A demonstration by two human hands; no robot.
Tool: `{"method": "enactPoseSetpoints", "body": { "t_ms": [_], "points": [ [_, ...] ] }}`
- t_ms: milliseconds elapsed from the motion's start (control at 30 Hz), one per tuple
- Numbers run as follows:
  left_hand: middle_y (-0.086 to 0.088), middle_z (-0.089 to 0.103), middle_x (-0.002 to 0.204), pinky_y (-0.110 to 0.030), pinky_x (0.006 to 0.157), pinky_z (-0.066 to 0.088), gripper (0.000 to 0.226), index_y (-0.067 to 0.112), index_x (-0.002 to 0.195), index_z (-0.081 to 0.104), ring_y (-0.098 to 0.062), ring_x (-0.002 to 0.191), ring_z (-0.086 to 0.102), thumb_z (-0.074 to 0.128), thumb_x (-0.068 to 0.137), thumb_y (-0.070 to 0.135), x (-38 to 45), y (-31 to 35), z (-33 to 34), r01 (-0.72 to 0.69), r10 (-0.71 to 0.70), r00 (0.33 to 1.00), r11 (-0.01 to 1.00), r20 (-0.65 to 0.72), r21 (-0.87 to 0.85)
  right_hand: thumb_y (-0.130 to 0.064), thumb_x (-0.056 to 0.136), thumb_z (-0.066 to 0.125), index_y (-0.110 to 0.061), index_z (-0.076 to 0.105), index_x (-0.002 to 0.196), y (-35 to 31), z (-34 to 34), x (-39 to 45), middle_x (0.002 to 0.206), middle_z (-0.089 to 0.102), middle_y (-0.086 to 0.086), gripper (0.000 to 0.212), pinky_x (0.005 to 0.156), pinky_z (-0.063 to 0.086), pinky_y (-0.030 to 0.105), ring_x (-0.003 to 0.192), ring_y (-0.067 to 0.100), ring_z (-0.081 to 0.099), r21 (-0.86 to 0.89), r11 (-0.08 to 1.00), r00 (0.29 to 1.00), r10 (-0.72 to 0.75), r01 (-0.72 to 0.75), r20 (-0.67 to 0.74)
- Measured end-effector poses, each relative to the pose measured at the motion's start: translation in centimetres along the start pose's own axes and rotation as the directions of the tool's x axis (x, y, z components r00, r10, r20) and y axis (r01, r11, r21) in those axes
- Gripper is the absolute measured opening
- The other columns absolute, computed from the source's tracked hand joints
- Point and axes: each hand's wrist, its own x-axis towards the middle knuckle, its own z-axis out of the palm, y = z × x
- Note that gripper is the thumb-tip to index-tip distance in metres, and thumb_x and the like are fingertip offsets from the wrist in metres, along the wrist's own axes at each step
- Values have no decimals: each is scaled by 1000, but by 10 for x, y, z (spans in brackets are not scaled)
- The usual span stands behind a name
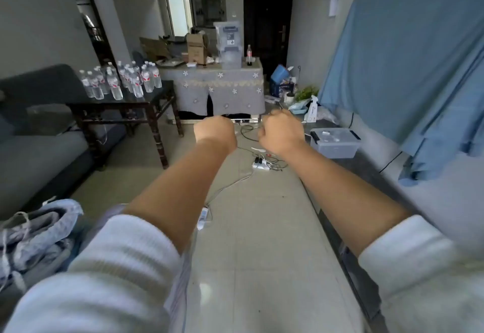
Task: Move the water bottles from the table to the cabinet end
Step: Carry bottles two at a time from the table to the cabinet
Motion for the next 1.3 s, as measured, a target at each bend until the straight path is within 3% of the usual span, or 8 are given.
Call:
{"method": "enactPoseSetpoints", "body": {
  "t_ms": [167, 467, 800, 1100, 1300],
  "points": [
    [-10, 59, 125, -32, 91, 46, 32, 9, 119, 59, -30, 116, 57, 43, 91, 11, 68, 4, 58, 35, -42, 984, 998, 175, 44, -19, 93, 42, -4, 59, 118, 28, 63, 66, 126, 56, 15, 33, 92, 46, 36, 120, 31, 50, -18, 999, 986, 46, -43, 161],
    [-11, 55, 131, -35, 94, 47, 35, 7, 125, 54, -28, 120, 55, 41, 93, 15, 232, -11, 128, 189, -204, 920, 979, 334, 74, -17, 91, 41, 1, 61, 113, 73, 146, 243, 119, 61, 19, 33, 88, 48, 34, 112, 33, 56, 47, 999, 958, -36, 24, 286],
    [-8, 59, 126, -33, 90, 49, 34, 13, 122, 59, -27, 115, 58, 42, 95, 23, 415, -98, 192, 355, -367, 868, 930, 336, 98, -15, 91, 43, -2, 61, 110, 45, 256, 438, 120, 59, 18, 29, 85, 48, 33, 110, 32, 56, 130, 982, 917, -173, 135, 358],
    [-7, 63, 116, -32, 84, 50, 30, 9, 115, 63, -27, 108, 61, 57, 86, 14, 597, -202, 225, 412, -440, 826, 898, 352, 154, -15, 92, 44, 0, 60, 115, -7, 336, 636, 122, 57, 18, 32, 87, 47, 32, 112, 33, 55, 210, 970, 908, -195, 123, 370],
    [-10, 59, 119, -33, 84, 48, 33, 7, 121, 58, -27, 111, 56, 45, 92, 17, 710, -252, 272, 462, -491, 810, 871, 320, 167, -15, 92, 45, 0, 59, 118, -31, 410, 762, 125, 57, 18, 33, 89, 46, 31, 114, 32, 54, 248, 963, 886, -205, 106, 417]
  ]
}}
